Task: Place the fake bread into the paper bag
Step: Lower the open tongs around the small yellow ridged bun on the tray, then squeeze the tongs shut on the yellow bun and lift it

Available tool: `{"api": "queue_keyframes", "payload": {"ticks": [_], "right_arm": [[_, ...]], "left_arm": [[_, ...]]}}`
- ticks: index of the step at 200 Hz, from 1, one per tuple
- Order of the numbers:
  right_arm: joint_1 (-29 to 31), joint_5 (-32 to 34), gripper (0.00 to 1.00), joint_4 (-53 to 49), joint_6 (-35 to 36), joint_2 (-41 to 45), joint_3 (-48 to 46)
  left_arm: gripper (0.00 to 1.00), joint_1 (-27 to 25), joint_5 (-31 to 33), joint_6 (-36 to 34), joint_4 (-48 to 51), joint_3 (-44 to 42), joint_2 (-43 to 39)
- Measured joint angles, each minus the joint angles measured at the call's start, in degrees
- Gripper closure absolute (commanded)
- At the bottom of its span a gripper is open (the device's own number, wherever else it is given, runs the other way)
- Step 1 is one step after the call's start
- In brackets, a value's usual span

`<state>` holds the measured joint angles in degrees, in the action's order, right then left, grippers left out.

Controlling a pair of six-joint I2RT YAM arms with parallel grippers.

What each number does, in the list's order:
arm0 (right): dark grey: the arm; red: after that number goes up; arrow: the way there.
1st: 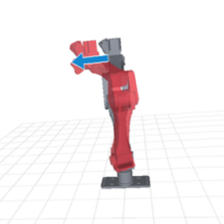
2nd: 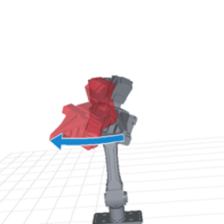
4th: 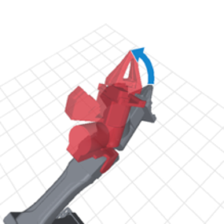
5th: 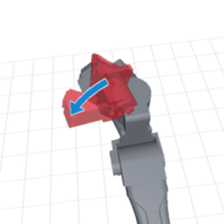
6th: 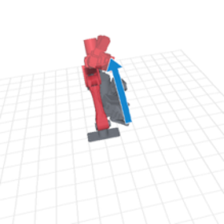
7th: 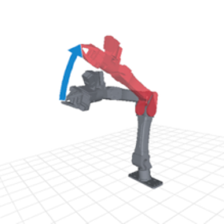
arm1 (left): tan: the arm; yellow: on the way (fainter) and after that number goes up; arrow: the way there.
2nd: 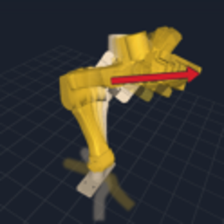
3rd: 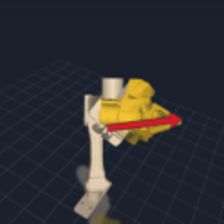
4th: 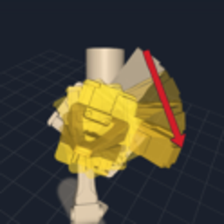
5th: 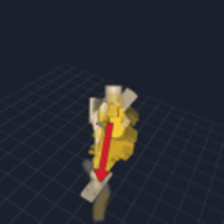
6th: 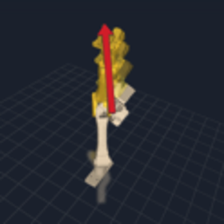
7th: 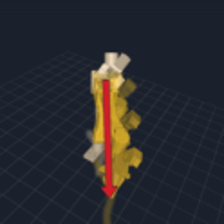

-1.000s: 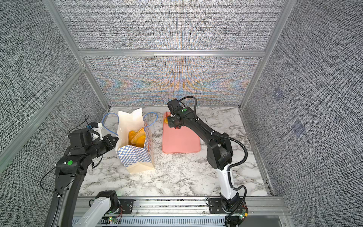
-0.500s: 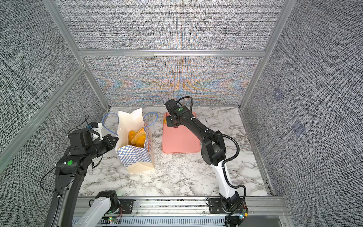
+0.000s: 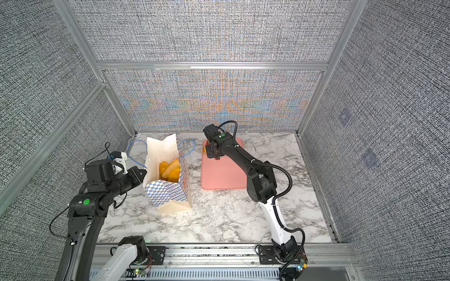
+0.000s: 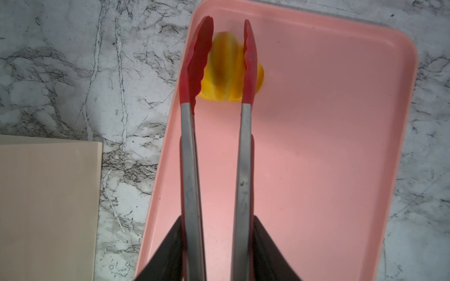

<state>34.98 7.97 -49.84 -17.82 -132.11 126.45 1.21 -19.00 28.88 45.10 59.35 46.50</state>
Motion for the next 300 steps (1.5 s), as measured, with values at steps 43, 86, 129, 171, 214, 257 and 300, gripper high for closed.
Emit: {"api": "queue_keyframes", "payload": {"ticks": [43, 86, 129, 171, 214, 257, 300], "right_arm": [[0.00, 0.52, 0.61, -0.04, 0.02, -1.62, 1.53], [-0.02, 1.03, 0.70, -0.70, 0.04, -2.89, 1.97], [-0.04, 1.86, 0.74, -0.44, -0.20, -0.46, -1.44], [-0.11, 2.12, 0.76, 0.81, -0.39, 4.85, -7.69], [-0.11, 2.03, 0.78, 2.23, -0.46, 10.69, -14.25], [-0.11, 1.68, 0.78, 4.00, -0.90, 17.27, -22.03], [-0.11, 1.07, 0.78, 5.62, -1.51, 23.47, -28.72]], "left_arm": [[0.94, 0.00, 0.02, -0.17, 0.07, 0.00, -0.24], [0.94, 0.00, 0.52, -0.20, 0.37, 0.00, -0.44], [0.94, 0.00, 0.63, -0.20, 0.39, 0.00, -0.44], [0.94, 0.00, 0.63, -0.17, 0.39, 0.00, -0.44], [0.94, 0.00, 0.63, -0.17, 0.48, 0.24, -0.44], [0.94, 0.00, 0.66, -0.17, 0.63, 0.31, -0.44], [0.94, 0.00, 0.85, -0.15, 0.66, 0.31, -0.61]]}}
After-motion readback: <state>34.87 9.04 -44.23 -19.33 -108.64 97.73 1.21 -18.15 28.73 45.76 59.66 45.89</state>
